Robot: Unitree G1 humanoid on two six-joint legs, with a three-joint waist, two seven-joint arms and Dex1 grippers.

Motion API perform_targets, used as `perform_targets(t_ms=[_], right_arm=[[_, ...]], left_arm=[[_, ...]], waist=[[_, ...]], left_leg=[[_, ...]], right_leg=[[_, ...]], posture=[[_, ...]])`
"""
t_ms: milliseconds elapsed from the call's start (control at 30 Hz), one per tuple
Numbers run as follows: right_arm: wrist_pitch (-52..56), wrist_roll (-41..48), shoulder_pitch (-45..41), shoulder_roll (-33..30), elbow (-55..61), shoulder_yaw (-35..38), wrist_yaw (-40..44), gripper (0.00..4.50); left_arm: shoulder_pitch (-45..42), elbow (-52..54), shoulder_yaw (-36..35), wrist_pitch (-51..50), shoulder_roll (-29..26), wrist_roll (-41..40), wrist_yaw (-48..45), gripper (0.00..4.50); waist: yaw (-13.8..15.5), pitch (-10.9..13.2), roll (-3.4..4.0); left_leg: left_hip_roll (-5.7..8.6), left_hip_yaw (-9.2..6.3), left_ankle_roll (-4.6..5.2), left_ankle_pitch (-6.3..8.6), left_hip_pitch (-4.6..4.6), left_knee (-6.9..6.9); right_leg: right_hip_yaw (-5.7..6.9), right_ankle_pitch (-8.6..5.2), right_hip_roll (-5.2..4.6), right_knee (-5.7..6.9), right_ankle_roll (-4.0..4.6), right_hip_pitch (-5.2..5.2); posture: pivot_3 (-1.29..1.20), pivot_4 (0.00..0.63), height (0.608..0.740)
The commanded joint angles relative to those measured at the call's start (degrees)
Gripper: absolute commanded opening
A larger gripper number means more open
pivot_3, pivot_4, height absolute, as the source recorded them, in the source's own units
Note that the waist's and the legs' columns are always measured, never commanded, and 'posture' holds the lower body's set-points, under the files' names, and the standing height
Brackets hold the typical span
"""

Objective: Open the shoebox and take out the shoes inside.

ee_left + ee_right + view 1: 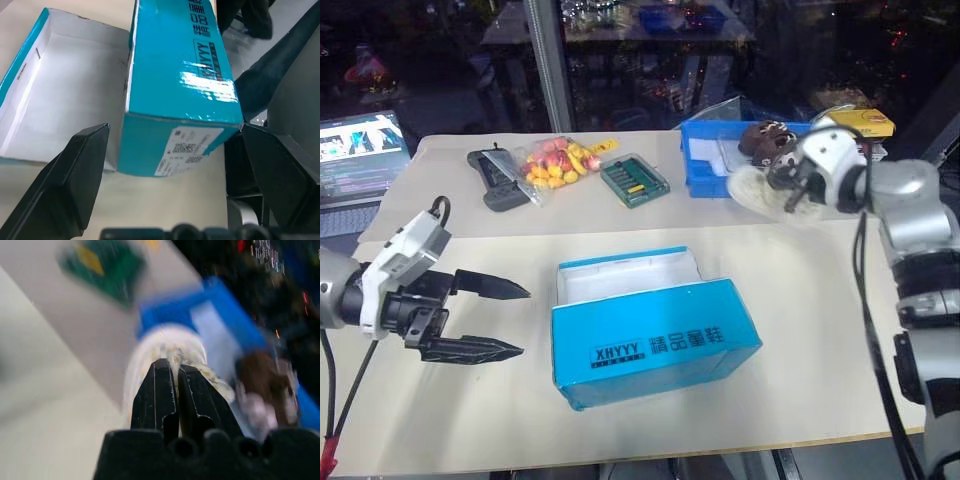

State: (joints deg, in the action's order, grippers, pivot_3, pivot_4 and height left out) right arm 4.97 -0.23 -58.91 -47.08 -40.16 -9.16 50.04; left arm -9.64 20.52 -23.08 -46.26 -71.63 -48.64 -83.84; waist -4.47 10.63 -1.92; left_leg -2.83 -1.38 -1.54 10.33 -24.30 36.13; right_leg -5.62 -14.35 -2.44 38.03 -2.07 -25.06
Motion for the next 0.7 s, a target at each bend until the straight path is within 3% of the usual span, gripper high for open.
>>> perform_targets(t_ms=[33,67,233,433,567,633,700], right_arm=[[-4.5,-1.9,1.6,-1.8,-1.8,1.9,-1.0,0.05],[-5.1,-2.6,2.3,-2.2,-2.2,2.1,-1.8,0.05],[-3.4,-2.5,5.2,-4.7,0.7,4.2,-0.9,1.62],[15.2,10.2,5.8,-8.0,22.2,10.8,9.9,3.66],[34.4,28.5,11.7,-8.4,44.6,13.2,18.4,3.66],[39.1,33.4,14.6,-8.8,51.1,13.7,19.8,3.66],[40.6,34.4,17.3,-8.6,53.5,12.8,19.6,3.15]], left_arm=[[-0.8,0.2,-0.5,0.8,-0.6,-0.4,-0.3,4.50],[-0.9,0.1,-0.3,0.9,-0.5,-0.3,-0.3,4.50],[-1.9,-0.5,0.9,1.6,-0.4,0.0,-0.7,4.50],[-2.7,-1.6,2.5,2.6,-0.4,0.5,-1.5,4.50],[-3.7,-2.3,4.1,3.4,-0.1,0.8,-1.6,4.50],[-4.1,-2.4,4.6,3.5,0.0,0.8,-1.6,4.50],[-4.5,-2.7,5.3,3.8,0.2,0.9,-1.8,4.50]], waist=[[-0.5,0.0,0.00],[-0.9,0.0,0.02],[-1.3,0.0,0.06],[-1.2,0.2,0.31],[-1.0,0.2,0.34],[-0.8,0.2,0.33],[-0.3,0.2,0.33]], left_leg=[[0.00,-0.01,0.00,0.00,0.00,-0.03],[0.00,0.00,0.00,0.00,0.01,-0.02],[0.02,-0.01,0.00,-0.01,0.04,0.08],[0.03,-0.01,-0.01,-0.02,0.07,0.19],[-0.01,-0.07,-0.01,-0.01,0.10,0.16],[-0.02,-0.14,-0.01,-0.01,0.12,0.17],[0.00,-0.12,-0.01,-0.01,0.10,0.29]], right_leg=[[0.00,0.00,0.00,0.00,0.00,0.00],[-0.01,0.00,0.00,0.01,0.00,0.00],[-0.05,0.00,0.00,0.06,-0.01,0.03],[-0.07,-0.03,0.00,0.10,-0.14,0.09],[-0.03,-0.05,0.06,0.14,-0.18,0.13],[0.04,-0.12,0.07,0.11,-0.28,0.22],[0.03,-0.19,0.05,0.06,-0.42,0.27]], posture=[[0.00,0.150,0.740],[0.00,0.150,0.740],[0.00,0.150,0.740],[0.00,0.150,0.740],[0.00,0.150,0.740],[0.00,0.150,0.740],[0.00,0.150,0.740]])
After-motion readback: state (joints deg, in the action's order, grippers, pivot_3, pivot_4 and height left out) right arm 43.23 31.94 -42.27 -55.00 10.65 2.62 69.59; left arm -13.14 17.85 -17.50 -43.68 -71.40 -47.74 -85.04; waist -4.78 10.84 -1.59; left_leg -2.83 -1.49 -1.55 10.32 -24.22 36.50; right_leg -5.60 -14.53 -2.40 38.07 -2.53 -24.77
